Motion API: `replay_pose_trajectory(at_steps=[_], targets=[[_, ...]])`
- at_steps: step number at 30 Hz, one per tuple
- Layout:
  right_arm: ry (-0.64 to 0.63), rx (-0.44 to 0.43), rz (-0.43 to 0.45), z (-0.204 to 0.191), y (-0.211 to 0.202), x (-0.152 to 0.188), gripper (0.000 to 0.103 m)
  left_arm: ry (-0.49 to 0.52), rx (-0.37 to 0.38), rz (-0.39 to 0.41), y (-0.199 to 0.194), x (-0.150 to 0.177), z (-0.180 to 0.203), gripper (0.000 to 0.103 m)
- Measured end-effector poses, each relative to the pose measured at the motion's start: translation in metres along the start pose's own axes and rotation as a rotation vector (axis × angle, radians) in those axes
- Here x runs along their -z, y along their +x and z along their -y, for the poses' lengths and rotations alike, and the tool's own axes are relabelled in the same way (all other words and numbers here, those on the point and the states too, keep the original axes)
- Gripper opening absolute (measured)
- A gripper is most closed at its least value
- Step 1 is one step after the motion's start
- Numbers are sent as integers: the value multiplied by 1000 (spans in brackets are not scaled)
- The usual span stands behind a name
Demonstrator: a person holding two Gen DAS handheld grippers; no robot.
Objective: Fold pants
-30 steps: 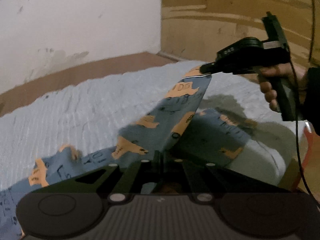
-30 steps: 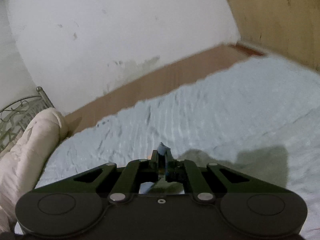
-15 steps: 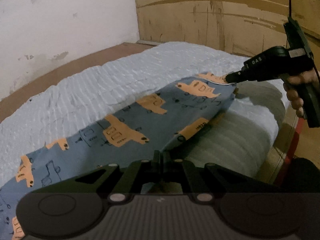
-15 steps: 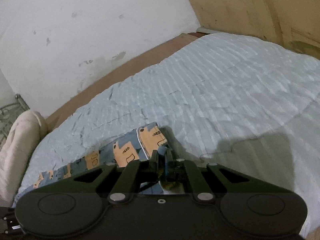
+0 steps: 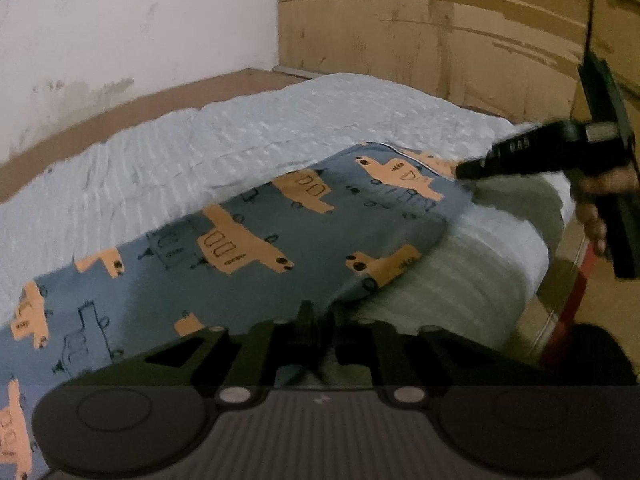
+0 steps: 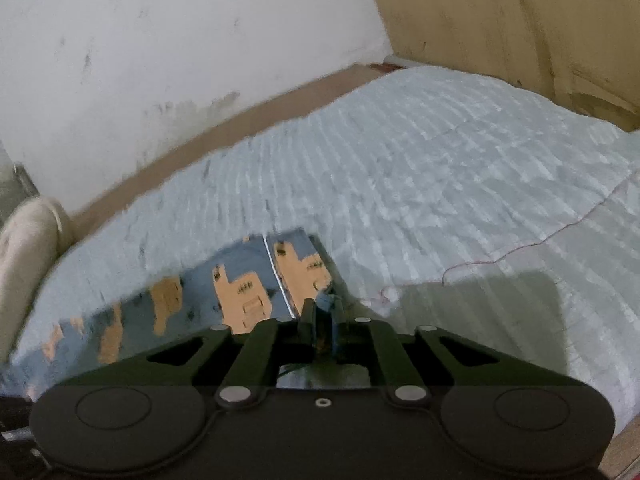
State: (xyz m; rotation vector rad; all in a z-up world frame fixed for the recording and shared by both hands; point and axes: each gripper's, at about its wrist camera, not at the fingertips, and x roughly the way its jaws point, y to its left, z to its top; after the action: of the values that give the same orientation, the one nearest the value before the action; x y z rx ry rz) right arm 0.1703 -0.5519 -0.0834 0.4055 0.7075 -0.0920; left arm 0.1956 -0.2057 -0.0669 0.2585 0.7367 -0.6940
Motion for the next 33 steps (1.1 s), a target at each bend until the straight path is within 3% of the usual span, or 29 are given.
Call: replay_pose_trajectory(at_steps=[1,2,3,4,5,7,9,12,18,22,25,29,32,33], targets=[[-21,10,-9,-3,2,1,29,-24,-6,12,-3,-1,-3,61],[-49,20,-11,-7,3,2,35,-41,-17,36,-9,-2,-3,72],[-88,39,-7,-13,1,2,50,-56,-33,73,-15,-3,-5,80],[-120,62,1,-17,0,2,62,-63,-49,105,-22,-4,-6,83],[-153,89,19,-24,-2,2,66,-66,-59,123,-27,-6,-8,84],[-181,103,46,-33,-5,1,87,-98,-89,159,-38,-9,-17,94],[-205,75,65,-47,-7,0,99,-151,-139,185,-51,-10,-30,101],[-271,-27,51,-75,-5,-1,102,-240,-228,177,-64,-6,-60,102],[-421,-261,-44,-160,35,2,102,-478,-416,100,-90,25,-134,102],[-480,-399,-103,-227,77,4,100,-547,-522,96,-109,53,-174,103],[-552,-481,-161,-283,109,9,86,-567,-563,77,-110,72,-203,103],[-662,-536,-213,-346,139,16,76,-617,-601,1,-103,94,-232,100],[-741,-542,-249,-374,158,19,62,-653,-579,3,-104,106,-236,100],[-751,-540,-269,-379,165,19,52,-649,-576,5,-104,107,-235,100]])
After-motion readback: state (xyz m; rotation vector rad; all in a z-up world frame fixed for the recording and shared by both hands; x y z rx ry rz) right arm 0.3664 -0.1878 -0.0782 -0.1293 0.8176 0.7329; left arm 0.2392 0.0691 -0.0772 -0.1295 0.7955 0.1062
